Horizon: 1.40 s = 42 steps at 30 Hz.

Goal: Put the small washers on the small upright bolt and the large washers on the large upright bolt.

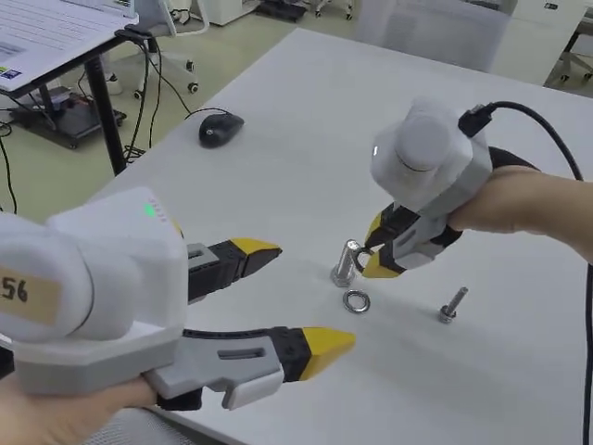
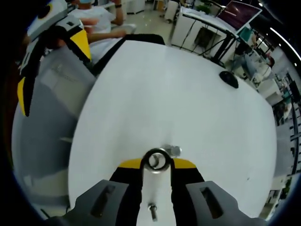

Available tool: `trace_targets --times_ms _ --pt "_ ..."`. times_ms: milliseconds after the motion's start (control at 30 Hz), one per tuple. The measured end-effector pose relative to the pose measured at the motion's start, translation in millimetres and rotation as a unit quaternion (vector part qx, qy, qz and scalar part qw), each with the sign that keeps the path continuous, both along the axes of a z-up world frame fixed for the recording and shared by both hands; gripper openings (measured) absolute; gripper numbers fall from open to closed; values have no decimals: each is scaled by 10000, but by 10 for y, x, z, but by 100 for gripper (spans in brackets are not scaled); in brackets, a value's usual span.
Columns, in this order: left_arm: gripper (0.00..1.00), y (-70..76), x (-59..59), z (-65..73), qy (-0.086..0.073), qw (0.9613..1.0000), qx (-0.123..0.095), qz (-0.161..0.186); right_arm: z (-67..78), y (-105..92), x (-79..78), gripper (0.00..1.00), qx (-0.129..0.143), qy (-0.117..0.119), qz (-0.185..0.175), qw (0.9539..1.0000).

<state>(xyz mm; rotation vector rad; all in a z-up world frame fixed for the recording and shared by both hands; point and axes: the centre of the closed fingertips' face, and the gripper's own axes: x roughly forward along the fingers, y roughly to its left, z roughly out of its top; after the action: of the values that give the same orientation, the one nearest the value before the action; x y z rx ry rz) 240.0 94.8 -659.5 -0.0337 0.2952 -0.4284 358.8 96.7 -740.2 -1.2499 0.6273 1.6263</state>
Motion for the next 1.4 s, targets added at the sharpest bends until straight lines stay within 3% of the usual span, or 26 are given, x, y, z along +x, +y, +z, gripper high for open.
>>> trace_targets --times_ms 200,267,500,1400 --pt "60 15 1 -1 26 10000 -7 7 34 160 96 22 44 -91 24 9999" --pt "59 22 2 -1 24 10000 -4 12 3 204 196 22 18 -89 9 10000" --pt "59 50 11 -26 48 10000 -28 34 -103 221 263 22 -97 -54 -5 9999" --pt "60 24 44 -74 107 9999 -64 17 -381 173 313 22 -389 42 5 9992"
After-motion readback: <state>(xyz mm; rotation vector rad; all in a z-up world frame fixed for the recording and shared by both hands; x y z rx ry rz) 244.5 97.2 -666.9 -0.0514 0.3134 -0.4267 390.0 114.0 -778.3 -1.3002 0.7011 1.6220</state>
